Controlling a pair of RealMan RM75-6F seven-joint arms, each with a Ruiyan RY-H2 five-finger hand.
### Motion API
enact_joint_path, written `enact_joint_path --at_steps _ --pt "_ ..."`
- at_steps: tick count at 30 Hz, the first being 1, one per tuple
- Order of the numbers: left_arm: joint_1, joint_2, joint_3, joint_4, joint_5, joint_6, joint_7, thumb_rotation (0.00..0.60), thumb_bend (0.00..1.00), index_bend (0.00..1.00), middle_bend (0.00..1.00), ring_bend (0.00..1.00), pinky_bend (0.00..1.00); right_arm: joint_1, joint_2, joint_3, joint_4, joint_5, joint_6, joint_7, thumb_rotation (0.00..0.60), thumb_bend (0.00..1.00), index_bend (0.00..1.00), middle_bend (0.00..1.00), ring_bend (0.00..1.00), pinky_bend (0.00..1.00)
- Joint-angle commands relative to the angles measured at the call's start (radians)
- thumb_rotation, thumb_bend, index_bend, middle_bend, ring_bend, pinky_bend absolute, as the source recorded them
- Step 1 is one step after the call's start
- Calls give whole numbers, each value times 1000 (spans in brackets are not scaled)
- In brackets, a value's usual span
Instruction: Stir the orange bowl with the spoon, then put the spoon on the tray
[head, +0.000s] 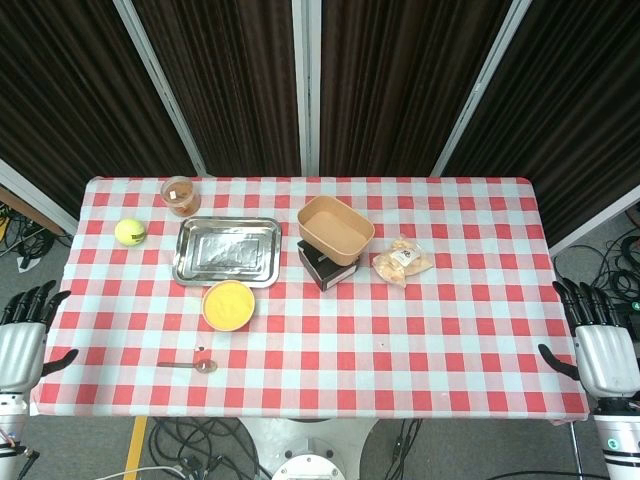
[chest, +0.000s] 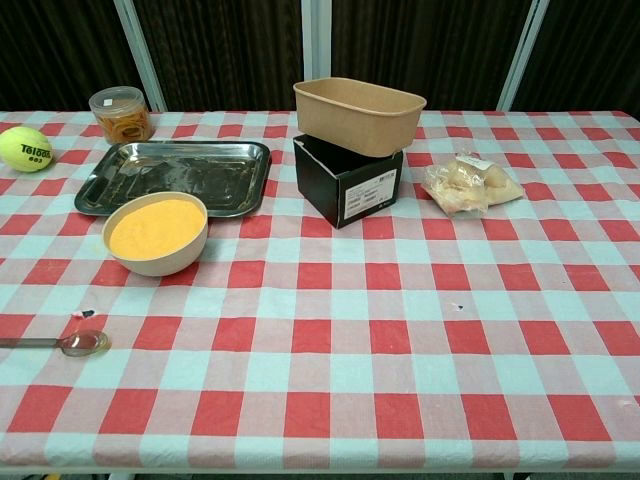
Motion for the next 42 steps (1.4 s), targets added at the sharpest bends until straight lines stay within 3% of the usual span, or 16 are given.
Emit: enact_joint_path --at_steps 1,14,17,26,33,42 --pt "0 2 1 -2 2 -1 -1 600 10 222 170 126 136 0 -1 0 1 -1 1 1 600 146 0 62 0 56" --pt "-5 19 5 -31 14 -12 -11 600 9 229 170 126 136 -9 -5 4 26 3 20 33 600 147 0 67 0 56" --pt "-14 19 -1 -34 13 -20 -11 600 19 257 215 152 165 -9 -5 8 32 8 21 39 600 147 0 69 0 56" --pt "-102 13 12 -19 59 -154 -42 600 122 399 428 351 537 9 -6 23 36 20 4 31 600 148 0 75 0 56" --pt "-180 -23 41 14 77 -302 -105 600 229 492 693 645 828 10 -6 24 34 32 -4 23 600 148 0 78 0 57" --pt "-235 -127 69 64 29 -439 -106 600 248 533 859 823 951 14 -6 24 26 40 -14 9 600 148 0 80 0 56"
